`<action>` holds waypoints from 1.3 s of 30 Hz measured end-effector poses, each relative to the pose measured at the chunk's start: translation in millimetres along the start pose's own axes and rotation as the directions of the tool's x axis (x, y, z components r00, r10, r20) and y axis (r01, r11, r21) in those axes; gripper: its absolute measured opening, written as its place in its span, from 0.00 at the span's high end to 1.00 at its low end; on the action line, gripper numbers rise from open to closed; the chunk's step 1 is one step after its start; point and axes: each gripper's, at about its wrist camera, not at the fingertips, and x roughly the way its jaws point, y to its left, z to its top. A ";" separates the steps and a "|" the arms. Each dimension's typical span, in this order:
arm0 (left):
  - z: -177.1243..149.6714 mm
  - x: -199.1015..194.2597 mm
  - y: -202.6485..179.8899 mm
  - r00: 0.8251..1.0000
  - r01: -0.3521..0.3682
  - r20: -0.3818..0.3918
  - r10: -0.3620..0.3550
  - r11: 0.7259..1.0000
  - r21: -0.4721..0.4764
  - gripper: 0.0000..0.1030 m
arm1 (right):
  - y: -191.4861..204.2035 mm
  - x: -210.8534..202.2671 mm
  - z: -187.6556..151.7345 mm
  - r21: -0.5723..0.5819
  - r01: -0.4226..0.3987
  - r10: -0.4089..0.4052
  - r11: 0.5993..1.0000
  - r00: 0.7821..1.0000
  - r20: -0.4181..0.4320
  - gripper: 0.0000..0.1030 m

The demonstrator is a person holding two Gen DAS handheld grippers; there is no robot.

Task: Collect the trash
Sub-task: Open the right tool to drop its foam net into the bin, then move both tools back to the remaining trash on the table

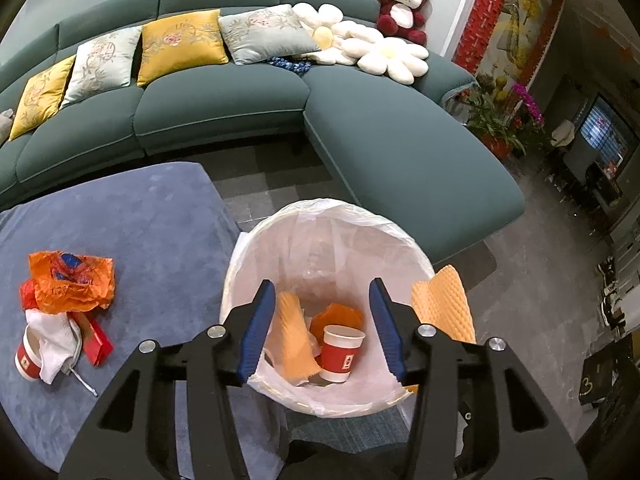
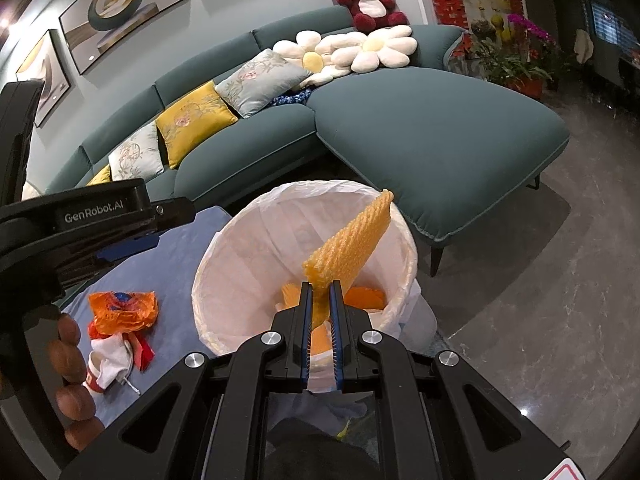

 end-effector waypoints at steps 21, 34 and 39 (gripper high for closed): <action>-8.4 -4.1 37.0 0.999 -0.048 -0.017 0.047 0.996 -0.077 0.45 | 27.0 17.3 9.3 -0.073 -0.012 0.011 0.997 1.000 -0.018 0.89; -21.4 -20.0 79.9 0.995 -0.096 -0.017 0.095 0.981 -0.169 0.30 | 60.9 0.6 9.7 -0.122 -0.023 0.025 0.992 1.000 0.013 0.54; -31.2 -35.4 113.4 0.993 -0.117 -0.016 0.116 0.968 -0.223 0.26 | 82.9 -5.7 2.9 -0.150 -0.040 0.042 0.988 0.999 0.013 0.48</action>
